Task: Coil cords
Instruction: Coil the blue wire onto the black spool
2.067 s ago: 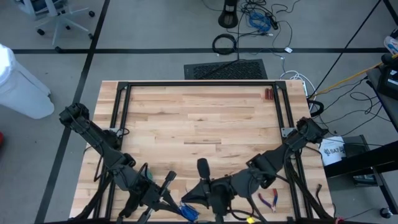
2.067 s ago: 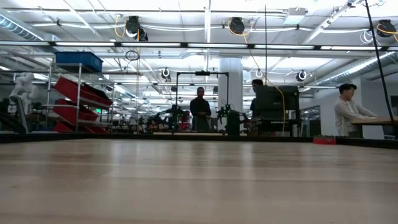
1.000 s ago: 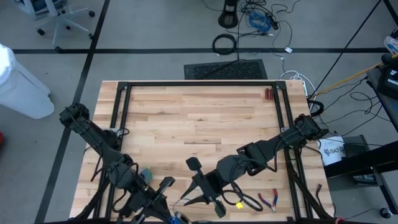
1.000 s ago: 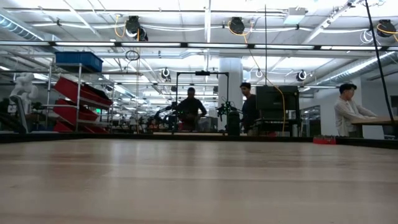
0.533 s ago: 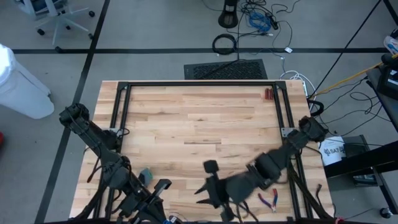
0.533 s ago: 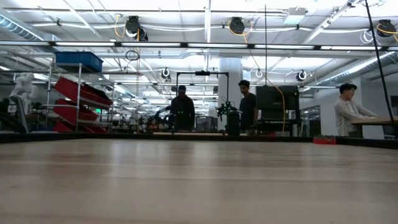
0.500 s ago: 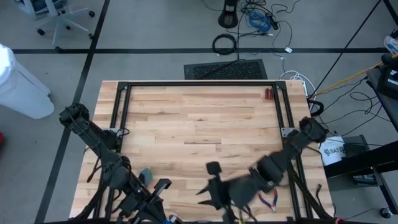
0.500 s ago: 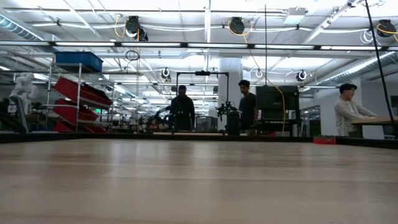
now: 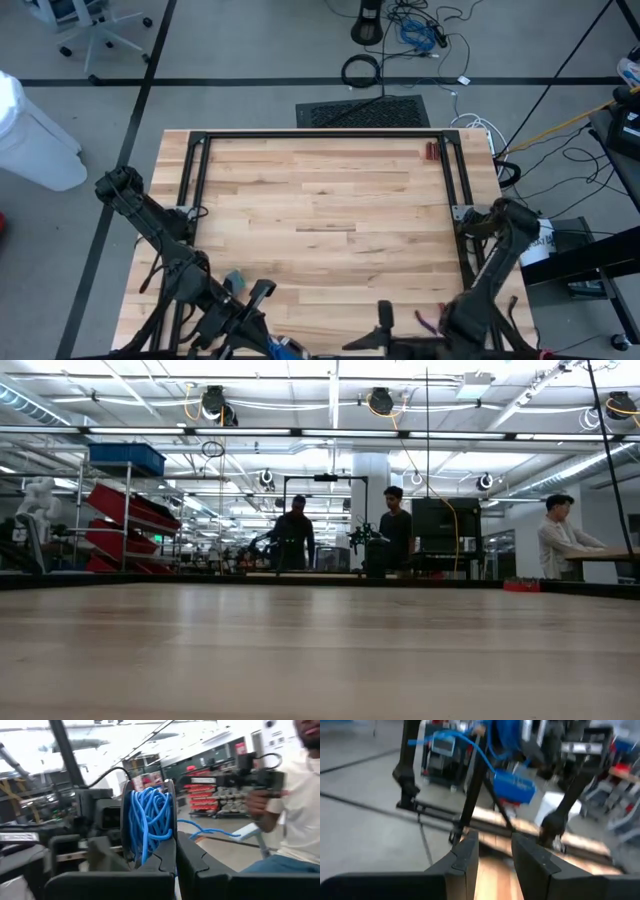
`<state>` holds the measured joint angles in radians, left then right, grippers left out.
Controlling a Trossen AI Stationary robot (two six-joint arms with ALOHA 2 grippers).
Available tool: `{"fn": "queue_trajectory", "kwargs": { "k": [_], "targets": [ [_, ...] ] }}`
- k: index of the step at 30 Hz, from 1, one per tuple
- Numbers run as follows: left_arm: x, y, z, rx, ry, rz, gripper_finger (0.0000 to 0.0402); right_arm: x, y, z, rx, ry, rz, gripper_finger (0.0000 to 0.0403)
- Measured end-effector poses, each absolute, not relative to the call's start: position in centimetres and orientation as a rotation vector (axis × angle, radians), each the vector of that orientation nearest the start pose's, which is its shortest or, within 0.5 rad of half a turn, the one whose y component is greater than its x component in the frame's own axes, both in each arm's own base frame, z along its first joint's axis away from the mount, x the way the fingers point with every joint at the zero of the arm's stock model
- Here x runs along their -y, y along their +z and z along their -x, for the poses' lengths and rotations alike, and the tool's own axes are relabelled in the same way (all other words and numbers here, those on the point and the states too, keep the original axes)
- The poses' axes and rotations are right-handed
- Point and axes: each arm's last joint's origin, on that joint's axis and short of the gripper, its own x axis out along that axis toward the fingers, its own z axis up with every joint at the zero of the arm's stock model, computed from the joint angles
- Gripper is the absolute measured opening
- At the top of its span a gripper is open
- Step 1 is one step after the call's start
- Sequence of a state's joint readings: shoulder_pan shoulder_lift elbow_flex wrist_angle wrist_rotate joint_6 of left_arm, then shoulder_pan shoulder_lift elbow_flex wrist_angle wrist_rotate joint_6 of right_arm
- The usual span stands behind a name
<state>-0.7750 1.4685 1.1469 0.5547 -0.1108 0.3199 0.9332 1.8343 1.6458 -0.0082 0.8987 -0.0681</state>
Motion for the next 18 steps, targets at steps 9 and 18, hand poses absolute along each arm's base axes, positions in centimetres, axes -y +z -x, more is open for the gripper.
{"fn": "queue_trajectory", "kwargs": {
  "k": [9,18],
  "targets": [
    [23.2,36.6,-24.6,0.268,-0.507,-0.183,0.0000,-32.7,30.8,-29.8,0.303,0.059,0.306,0.0105],
    [23.1,36.5,-24.7,0.251,-0.477,-0.186,0.0000,-33.5,29.9,-33.1,0.316,-0.137,0.500,0.0105]
  ]
}}
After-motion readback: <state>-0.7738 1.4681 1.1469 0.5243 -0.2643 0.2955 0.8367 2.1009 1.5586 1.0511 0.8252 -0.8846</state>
